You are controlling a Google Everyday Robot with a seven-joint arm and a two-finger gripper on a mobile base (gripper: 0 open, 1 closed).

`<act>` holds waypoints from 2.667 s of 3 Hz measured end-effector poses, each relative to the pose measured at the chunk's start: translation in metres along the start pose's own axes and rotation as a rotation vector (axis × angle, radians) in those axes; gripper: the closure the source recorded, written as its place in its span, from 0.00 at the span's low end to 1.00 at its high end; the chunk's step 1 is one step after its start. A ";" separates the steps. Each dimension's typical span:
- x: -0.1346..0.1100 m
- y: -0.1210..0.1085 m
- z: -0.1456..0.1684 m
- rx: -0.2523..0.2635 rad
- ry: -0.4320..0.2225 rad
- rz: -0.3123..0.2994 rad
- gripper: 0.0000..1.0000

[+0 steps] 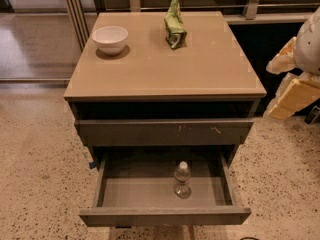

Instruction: Pick water bottle from middle drawer and place on counter

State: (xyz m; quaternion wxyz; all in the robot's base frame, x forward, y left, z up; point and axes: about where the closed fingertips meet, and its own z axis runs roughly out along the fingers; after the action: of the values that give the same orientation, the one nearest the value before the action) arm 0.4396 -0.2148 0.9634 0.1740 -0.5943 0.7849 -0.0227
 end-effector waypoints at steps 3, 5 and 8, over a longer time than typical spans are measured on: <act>0.010 0.022 0.162 -0.054 -0.193 0.097 1.00; 0.020 0.034 0.197 -0.057 -0.205 0.121 1.00; 0.056 0.090 0.364 -0.167 -0.410 0.303 1.00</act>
Offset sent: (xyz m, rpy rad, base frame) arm 0.0414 0.0247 -0.1577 0.2909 -0.0836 -0.0570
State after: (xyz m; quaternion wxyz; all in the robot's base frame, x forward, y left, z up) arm 0.4529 -0.1789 0.5860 0.2812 -0.4743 0.8125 0.1893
